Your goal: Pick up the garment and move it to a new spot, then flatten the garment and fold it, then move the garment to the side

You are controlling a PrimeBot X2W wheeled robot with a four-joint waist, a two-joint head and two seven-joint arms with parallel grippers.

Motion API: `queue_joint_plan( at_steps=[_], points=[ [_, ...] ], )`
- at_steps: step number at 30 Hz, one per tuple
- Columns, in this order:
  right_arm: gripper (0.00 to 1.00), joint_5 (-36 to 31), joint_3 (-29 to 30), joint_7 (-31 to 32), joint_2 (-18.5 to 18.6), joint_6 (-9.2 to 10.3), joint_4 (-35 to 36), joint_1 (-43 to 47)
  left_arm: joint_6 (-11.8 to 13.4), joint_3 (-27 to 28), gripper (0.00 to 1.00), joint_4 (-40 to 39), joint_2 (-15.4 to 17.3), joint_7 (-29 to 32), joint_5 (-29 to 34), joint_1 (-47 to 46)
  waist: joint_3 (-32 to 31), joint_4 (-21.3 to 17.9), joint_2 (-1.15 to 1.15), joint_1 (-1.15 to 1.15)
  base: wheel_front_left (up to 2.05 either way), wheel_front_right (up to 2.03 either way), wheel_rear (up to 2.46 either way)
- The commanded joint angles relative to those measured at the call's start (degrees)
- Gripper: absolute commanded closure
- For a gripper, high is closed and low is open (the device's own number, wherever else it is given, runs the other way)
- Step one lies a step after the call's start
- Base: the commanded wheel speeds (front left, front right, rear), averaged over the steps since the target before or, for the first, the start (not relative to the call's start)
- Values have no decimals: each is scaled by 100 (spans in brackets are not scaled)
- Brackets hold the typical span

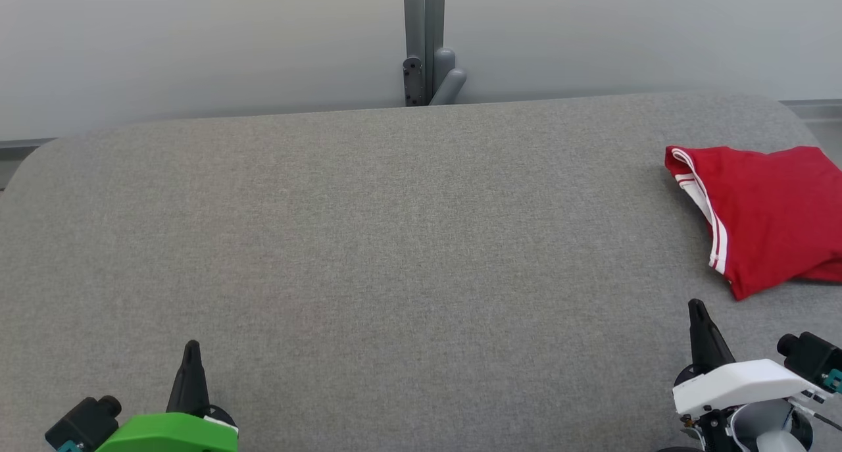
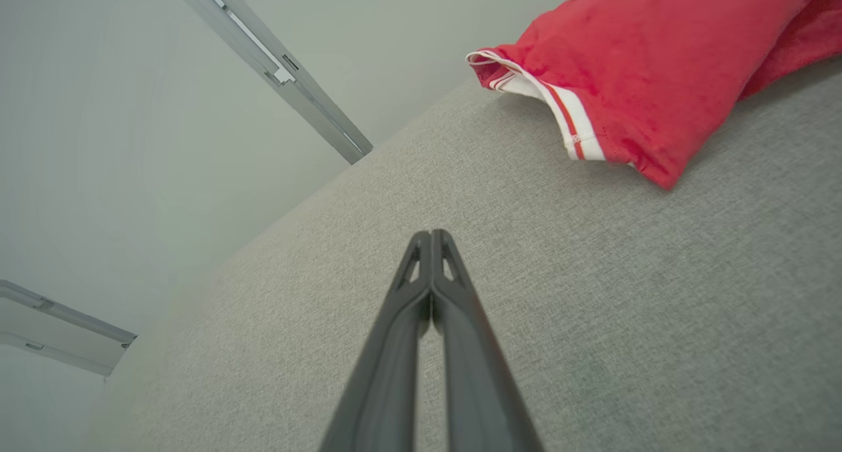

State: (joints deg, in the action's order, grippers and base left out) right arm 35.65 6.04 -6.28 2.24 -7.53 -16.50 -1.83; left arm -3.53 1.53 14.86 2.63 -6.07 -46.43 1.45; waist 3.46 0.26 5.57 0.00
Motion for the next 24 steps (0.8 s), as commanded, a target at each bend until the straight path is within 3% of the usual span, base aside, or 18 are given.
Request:
queue_joint_plan(
  at_steps=[1,24],
  points=[
    [100,242,-5,46,36,2,42,-177,24,39,100,-98,15,47,-185,-172,3,0,0,0,0,0,0],
    [100,2154,-15,462,61,3,-49,-465,49,263,100,-169,23,504,-1734,-500,55,-8,0,0,0,0,0]
  ],
)
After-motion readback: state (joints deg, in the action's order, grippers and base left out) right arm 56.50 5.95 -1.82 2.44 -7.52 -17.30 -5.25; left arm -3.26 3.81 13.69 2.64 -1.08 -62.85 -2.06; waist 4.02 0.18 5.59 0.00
